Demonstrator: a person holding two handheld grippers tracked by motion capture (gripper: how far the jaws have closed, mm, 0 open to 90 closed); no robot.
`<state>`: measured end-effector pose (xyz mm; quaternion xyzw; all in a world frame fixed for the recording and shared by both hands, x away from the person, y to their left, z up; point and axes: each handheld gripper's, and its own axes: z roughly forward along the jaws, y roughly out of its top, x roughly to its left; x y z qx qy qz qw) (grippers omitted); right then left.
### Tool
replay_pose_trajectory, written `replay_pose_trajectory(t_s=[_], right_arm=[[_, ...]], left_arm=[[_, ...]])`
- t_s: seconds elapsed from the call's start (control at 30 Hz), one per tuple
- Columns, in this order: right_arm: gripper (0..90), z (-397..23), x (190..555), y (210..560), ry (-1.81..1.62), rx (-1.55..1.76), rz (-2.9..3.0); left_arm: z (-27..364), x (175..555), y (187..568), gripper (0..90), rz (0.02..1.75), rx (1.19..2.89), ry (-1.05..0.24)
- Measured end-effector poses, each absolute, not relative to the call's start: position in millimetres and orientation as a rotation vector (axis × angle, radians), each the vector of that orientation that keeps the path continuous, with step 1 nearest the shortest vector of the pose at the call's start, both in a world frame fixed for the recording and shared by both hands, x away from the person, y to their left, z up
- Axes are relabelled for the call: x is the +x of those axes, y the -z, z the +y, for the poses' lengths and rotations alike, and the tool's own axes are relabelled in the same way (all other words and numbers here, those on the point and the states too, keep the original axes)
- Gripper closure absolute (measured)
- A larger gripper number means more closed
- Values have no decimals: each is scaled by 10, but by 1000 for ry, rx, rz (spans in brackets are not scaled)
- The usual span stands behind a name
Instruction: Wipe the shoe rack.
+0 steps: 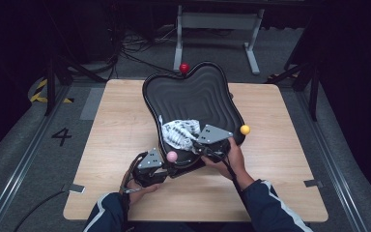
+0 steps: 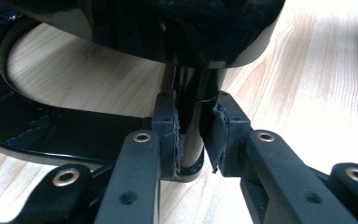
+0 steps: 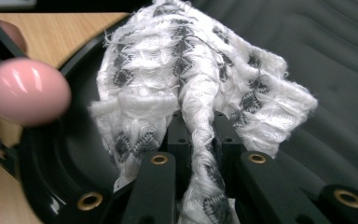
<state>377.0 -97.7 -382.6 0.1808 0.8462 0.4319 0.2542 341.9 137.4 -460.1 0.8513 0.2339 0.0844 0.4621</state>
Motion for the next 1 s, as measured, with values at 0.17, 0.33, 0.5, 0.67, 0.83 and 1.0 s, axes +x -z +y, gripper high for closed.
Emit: replay_pose_trajectory(t_s=[0.17,0.33,0.5,0.67,0.83,1.0], right_arm=[[812,-861,3749,3796,-1141,481,2306],[812,-903,3817,3749,-1093,539,2283],[812,-1102,3945,3724,-1072,633,2251],[811,-1344,4052,3710,-1023,706,2218],[812,-1594,4136,3725,-989,769,2169],[811,-1785,4176,3732,-934,812,2128]], left_arm=[[1374,3420,4601,741,572,2093,-210],[1375,3421,4600,740,574,2095,-208],[1375,3423,4601,740,572,2094,-206],[1375,3422,4599,740,572,2096,-208],[1374,3422,4600,740,570,2095,-209],[1375,3424,4597,740,568,2097,-210]])
